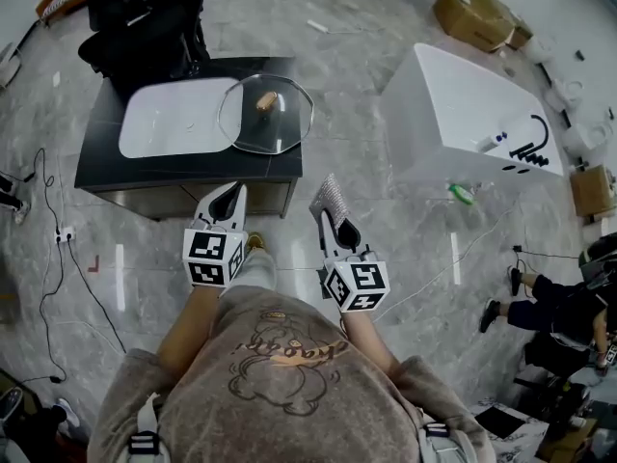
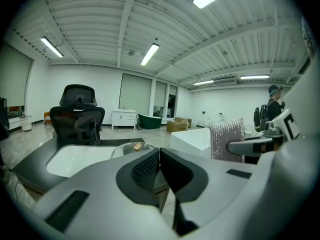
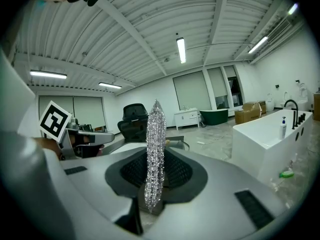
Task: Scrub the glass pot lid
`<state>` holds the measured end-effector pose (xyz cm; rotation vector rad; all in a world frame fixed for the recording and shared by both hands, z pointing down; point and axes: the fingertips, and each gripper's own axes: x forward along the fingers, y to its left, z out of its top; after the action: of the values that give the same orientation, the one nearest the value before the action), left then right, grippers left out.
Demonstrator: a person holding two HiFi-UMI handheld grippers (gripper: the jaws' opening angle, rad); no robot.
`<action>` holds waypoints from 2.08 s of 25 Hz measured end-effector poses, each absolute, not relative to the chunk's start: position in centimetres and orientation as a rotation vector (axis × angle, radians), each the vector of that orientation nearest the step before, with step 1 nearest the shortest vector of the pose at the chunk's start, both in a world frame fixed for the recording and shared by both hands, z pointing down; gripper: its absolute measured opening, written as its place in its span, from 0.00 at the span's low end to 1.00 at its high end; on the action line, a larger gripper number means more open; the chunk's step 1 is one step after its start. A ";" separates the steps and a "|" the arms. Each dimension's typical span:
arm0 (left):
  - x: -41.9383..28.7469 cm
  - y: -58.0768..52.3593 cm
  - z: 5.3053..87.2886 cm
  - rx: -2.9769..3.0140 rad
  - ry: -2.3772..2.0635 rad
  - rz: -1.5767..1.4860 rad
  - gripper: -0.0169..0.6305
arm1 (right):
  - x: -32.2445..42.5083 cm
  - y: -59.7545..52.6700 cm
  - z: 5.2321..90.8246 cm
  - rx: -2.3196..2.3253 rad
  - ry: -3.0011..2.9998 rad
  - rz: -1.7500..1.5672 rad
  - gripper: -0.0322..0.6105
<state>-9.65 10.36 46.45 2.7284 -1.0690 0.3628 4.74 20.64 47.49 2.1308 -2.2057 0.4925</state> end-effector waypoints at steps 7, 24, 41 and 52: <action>-7.9 -0.2 45.8 2.766 -1.008 0.382 0.05 | 5.8 8.6 46.8 2.108 -2.204 0.490 0.18; -1.1 -11.4 46.3 2.789 -0.978 0.428 0.38 | 12.5 -3.4 46.3 2.093 -2.189 0.490 0.18; 5.5 -17.7 62.6 2.657 -0.859 0.940 0.38 | 17.1 -9.0 49.2 1.963 -2.226 0.605 0.18; 5.8 -18.5 63.8 2.577 -0.895 0.924 0.32 | 16.0 -17.0 51.5 1.463 -2.457 0.675 0.18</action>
<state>5.75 -18.53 63.79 2.5770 -0.8949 0.9240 16.04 -16.99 51.55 1.4631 -2.4567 0.6753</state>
